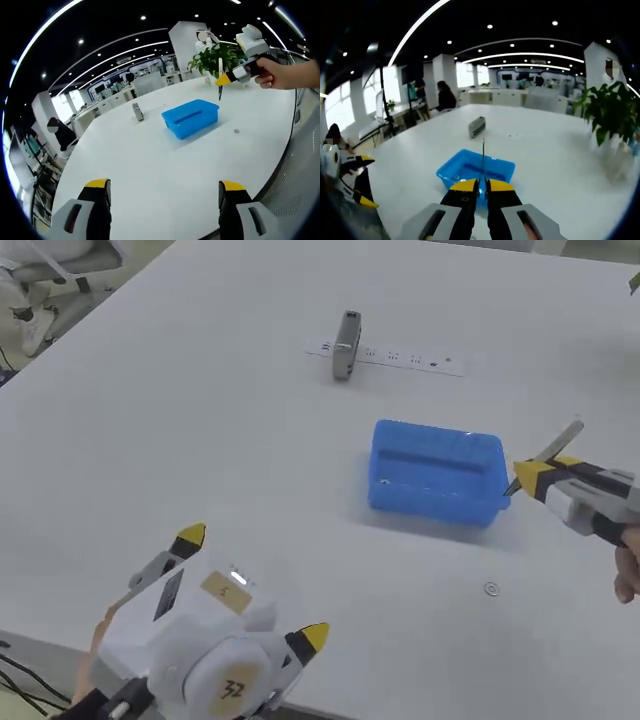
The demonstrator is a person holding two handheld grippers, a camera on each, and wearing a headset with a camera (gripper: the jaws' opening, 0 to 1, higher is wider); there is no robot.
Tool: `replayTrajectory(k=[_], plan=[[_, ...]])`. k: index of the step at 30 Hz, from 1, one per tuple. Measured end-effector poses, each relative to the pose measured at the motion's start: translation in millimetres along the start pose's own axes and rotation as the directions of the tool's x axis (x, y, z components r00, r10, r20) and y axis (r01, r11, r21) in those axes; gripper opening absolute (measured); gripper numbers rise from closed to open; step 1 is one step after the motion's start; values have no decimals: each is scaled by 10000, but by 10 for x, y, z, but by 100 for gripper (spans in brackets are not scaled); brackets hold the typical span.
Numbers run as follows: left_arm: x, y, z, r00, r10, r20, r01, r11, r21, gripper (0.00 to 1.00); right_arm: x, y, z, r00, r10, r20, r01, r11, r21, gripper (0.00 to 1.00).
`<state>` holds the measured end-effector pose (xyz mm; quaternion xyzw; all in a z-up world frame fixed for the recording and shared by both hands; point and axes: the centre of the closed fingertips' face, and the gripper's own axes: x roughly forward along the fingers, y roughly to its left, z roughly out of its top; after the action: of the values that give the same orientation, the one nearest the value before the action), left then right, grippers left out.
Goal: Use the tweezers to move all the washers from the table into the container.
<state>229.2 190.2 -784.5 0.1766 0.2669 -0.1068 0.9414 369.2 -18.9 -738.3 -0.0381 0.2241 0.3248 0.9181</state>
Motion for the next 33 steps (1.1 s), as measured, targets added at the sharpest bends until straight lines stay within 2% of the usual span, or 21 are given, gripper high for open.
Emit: replayTrajectory(k=[10,18,33], plan=[[16,-30,-16,9999,-114,-126,116,9998,161,91,-98,21,-394,9982,-157,-578,186,9985,511,4],[26,-46,-25,9997,-179,-189,183,9995,254,91,-82,151,-703,9938,109,-1105,-15,9964,846,4],[23,-36,-23,9998,-146,-165,151,9995,288,91,-49,97,-864,9888,-55,-1494,185,9962,855,4]])
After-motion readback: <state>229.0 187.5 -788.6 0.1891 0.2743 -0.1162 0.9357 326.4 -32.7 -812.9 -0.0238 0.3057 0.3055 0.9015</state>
